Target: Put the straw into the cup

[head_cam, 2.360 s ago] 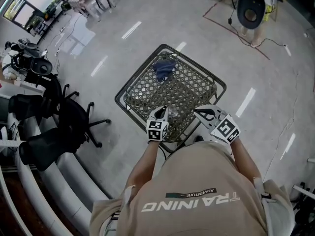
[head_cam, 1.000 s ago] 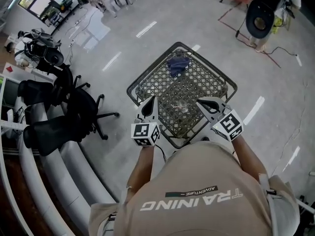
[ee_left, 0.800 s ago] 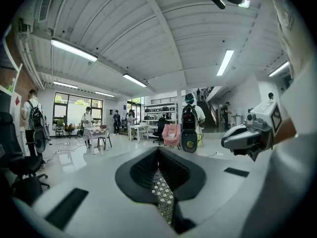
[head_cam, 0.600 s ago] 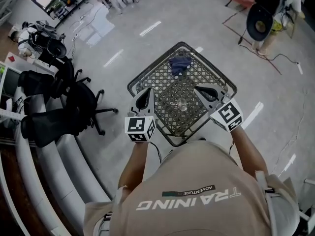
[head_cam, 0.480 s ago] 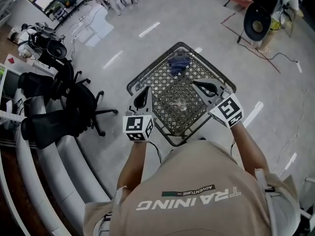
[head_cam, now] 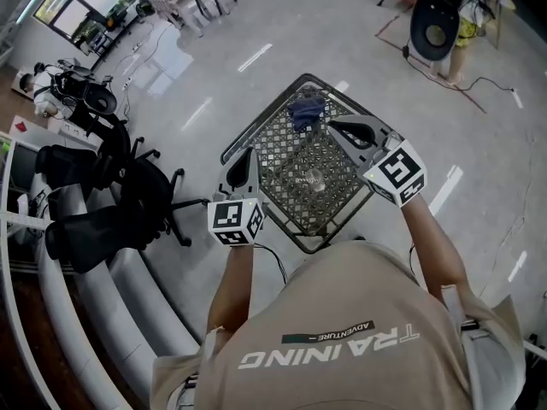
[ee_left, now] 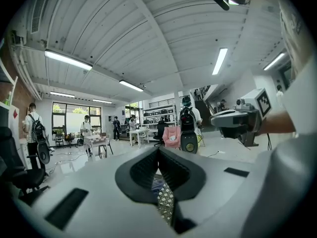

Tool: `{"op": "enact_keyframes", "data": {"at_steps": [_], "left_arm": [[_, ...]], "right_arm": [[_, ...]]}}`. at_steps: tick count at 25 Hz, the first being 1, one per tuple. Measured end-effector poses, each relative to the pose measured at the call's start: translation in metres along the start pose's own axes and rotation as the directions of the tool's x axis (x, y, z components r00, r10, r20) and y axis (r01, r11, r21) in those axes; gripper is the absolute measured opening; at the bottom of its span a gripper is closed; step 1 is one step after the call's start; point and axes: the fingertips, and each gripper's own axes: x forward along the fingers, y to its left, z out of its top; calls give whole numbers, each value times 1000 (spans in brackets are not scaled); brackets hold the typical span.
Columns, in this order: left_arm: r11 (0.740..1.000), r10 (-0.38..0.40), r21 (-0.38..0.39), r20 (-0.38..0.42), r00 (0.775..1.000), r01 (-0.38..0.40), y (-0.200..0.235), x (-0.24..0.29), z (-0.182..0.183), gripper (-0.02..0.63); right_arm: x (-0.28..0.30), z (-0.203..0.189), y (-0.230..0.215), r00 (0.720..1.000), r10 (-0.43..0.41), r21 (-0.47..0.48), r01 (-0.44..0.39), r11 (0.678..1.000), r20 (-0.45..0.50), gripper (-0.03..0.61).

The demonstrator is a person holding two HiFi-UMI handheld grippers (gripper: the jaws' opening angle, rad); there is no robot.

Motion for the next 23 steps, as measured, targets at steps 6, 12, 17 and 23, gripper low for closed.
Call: {"op": "enact_keyframes", "data": {"at_steps": [6,12,17,23], "left_arm": [[999,-20,-26,8,1000,20,-10,11,5,17],[999,-27,-36,-8,1000,27,-17,10,-12,17],[999,-20,-49,3,1000,20,-19,11,-11,17],[998,-12,-67,-3,1000,12,-18,8,-19,17]], "right_arm": [[2,-2,2,1000,2,7,-2,1000,-5,17],[2,-15,5,1000,6,21,-6,1000,-21,17],[4,-14,2,1000,4,21,-4,1000,-16,17],[5,-23,7,999,19,16,-19,1000,-39,17]]}}
